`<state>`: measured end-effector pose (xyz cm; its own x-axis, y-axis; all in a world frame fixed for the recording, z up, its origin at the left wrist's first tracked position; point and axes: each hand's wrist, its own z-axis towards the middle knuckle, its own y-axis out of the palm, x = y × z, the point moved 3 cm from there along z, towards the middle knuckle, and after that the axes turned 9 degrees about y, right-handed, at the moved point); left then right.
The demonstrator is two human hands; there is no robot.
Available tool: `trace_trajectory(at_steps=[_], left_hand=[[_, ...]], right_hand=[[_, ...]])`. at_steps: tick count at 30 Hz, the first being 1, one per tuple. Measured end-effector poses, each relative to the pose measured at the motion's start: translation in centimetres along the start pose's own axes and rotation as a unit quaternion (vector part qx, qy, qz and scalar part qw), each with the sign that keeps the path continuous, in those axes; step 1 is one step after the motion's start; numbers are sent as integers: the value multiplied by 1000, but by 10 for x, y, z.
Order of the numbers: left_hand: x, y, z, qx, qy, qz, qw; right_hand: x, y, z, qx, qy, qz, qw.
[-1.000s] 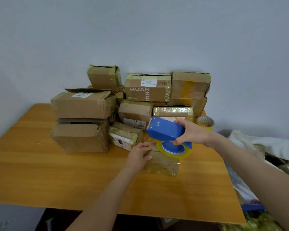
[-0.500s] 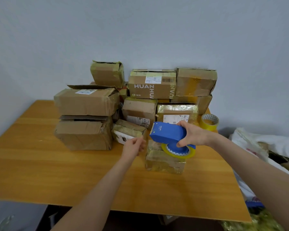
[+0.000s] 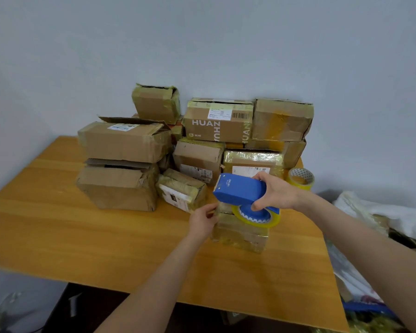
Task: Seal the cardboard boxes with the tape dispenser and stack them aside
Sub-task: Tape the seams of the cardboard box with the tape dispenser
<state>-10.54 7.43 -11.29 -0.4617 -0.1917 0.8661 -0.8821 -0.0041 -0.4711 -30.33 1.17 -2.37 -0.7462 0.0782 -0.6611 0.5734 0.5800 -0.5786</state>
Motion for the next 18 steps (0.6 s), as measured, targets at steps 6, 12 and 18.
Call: trace_trajectory(at_steps=[6,12,18], left_hand=[[5,-11,-9,116,-18,-35,993],[22,-8,-10,-14,-181,-211,960],[27,-22,0,39,-126,-161,978]], right_hand=[[18,-2,-3,3,-18,-15,1000],[19,-1,-6,0,-22,-23,1000],[10,3,-5,15,-24,-59,998]])
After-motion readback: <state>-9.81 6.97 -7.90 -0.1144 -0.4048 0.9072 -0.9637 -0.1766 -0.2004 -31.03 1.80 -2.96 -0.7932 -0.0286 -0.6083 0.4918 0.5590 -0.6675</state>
